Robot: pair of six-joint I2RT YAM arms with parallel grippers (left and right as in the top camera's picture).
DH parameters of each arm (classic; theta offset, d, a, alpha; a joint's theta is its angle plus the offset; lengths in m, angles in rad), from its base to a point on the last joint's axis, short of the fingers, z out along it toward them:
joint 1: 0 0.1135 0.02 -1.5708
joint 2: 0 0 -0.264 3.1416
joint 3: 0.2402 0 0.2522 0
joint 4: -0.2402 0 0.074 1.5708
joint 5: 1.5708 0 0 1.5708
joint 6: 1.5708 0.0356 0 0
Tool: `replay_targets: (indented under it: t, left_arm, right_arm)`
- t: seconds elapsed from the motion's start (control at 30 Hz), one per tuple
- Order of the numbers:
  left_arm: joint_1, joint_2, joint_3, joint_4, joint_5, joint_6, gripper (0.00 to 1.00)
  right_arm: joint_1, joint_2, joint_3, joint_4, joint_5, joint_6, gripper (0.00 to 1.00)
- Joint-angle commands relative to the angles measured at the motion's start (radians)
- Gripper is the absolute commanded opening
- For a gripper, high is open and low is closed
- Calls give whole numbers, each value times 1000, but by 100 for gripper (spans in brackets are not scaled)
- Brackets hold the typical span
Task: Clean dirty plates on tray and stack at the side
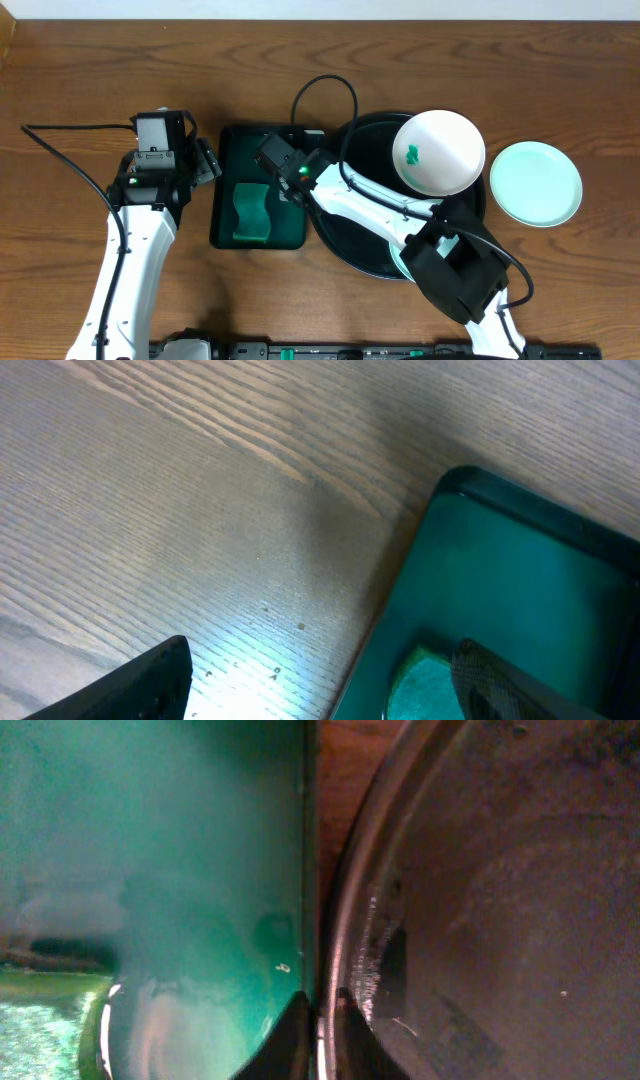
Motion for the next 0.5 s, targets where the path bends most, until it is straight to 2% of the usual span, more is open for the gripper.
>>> replay_targets:
  t: [0.0, 0.07, 0.13, 0.2, 0.3, 0.47]
  left_arm:
    - [3, -3, 13, 1, -12, 6, 83]
    - [3, -3, 13, 1, -12, 6, 83]
    - [3, -3, 13, 1, -12, 6, 83]
    - [3, -3, 13, 1, -12, 6, 83]
    - [3, -3, 13, 1, -12, 6, 83]
    - [3, -3, 13, 1, -12, 6, 83]
  right_arm:
    - [-14, -23, 11, -4, 24, -27, 23]
    - [-14, -51, 17, -4, 23, -75, 33]
    - [-14, -81, 24, -4, 23, -128, 50]
    - [-15, -123, 25, -9, 24, -188, 59]
    - [-35, -211, 25, -79, 24, -223, 66]
    - [-126, -370, 25, -338, 16, -254, 67]
